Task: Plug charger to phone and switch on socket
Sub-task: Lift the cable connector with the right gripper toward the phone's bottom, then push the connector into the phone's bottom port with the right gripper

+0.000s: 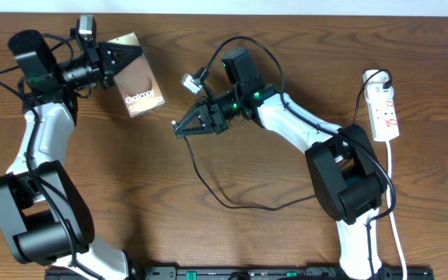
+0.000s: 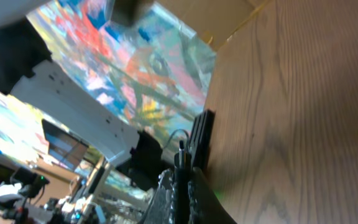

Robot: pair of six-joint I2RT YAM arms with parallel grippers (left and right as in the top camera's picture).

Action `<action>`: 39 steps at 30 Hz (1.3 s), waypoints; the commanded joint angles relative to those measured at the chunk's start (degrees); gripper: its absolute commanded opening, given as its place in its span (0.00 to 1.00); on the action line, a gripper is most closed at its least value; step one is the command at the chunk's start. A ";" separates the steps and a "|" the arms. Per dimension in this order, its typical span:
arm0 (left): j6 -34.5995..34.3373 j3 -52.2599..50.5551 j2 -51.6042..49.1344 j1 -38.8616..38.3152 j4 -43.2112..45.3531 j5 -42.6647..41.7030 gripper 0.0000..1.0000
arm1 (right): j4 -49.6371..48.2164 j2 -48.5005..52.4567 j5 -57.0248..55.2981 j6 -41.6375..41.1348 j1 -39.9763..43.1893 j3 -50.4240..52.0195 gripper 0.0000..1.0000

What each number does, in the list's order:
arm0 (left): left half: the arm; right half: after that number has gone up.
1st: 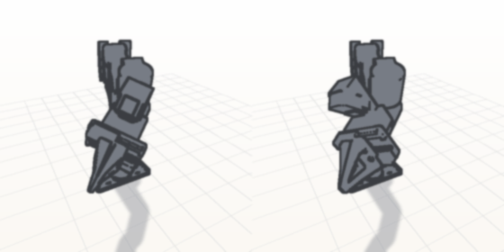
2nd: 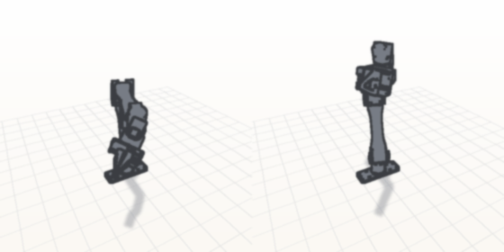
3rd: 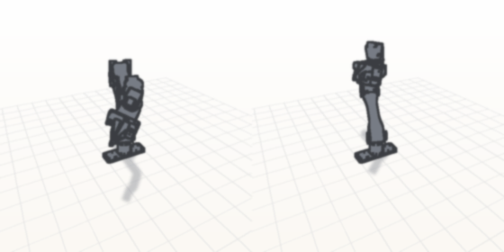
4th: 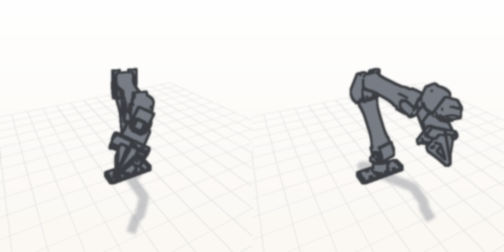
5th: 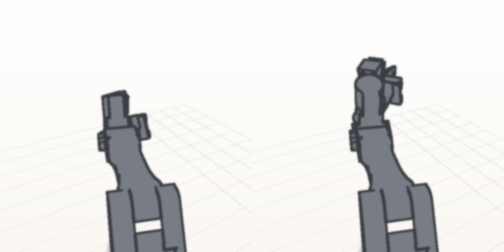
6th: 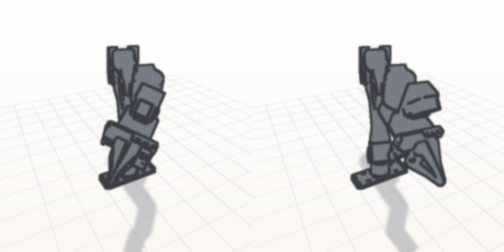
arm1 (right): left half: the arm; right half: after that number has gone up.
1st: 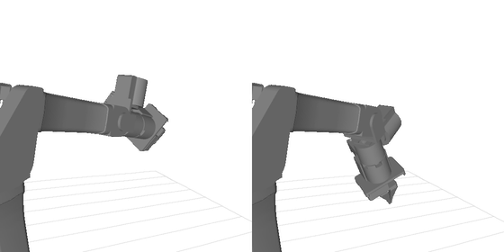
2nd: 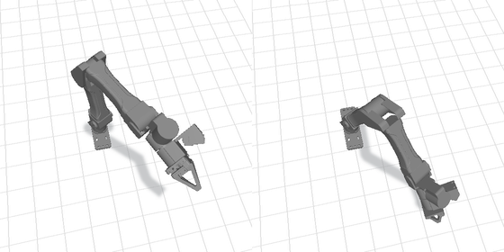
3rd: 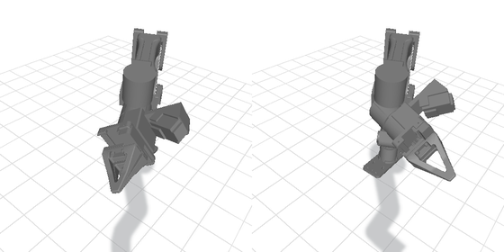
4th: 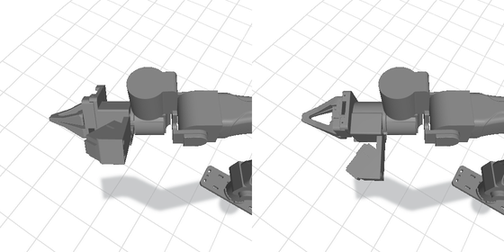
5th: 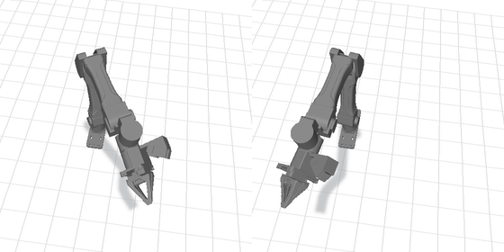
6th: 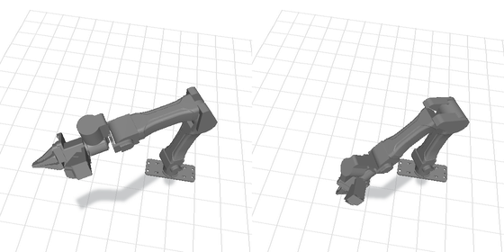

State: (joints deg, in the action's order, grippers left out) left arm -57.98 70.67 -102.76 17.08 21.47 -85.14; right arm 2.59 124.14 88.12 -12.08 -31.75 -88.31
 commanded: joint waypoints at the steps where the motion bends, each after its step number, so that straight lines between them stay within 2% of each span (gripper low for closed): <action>1: 1.40 0.37 0.96 -0.39 0.52 3.21 0.08 | -4.46 0.63 1.29 -9.40 -0.22 0.02 0.01; 8: 1.42 0.37 0.96 -0.42 0.59 9.44 0.07 | -14.95 0.63 -0.20 -19.74 -0.22 0.02 0.01; 16: 1.38 0.37 0.96 -0.46 3.54 9.75 0.08 | -23.19 0.63 -1.25 -27.34 -0.33 0.02 0.01; 33: -1.22 0.37 0.96 -3.93 6.97 9.53 0.07 | -23.26 0.63 -4.17 -28.61 -0.17 0.02 0.01; 39: -1.22 0.37 0.96 -3.93 6.97 8.70 0.07 | -26.16 0.63 -4.15 -29.99 -0.17 0.02 0.01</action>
State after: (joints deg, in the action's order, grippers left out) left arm -58.48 70.67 -102.76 13.02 27.62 -75.02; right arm -22.11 124.14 83.94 -40.53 -31.75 -88.31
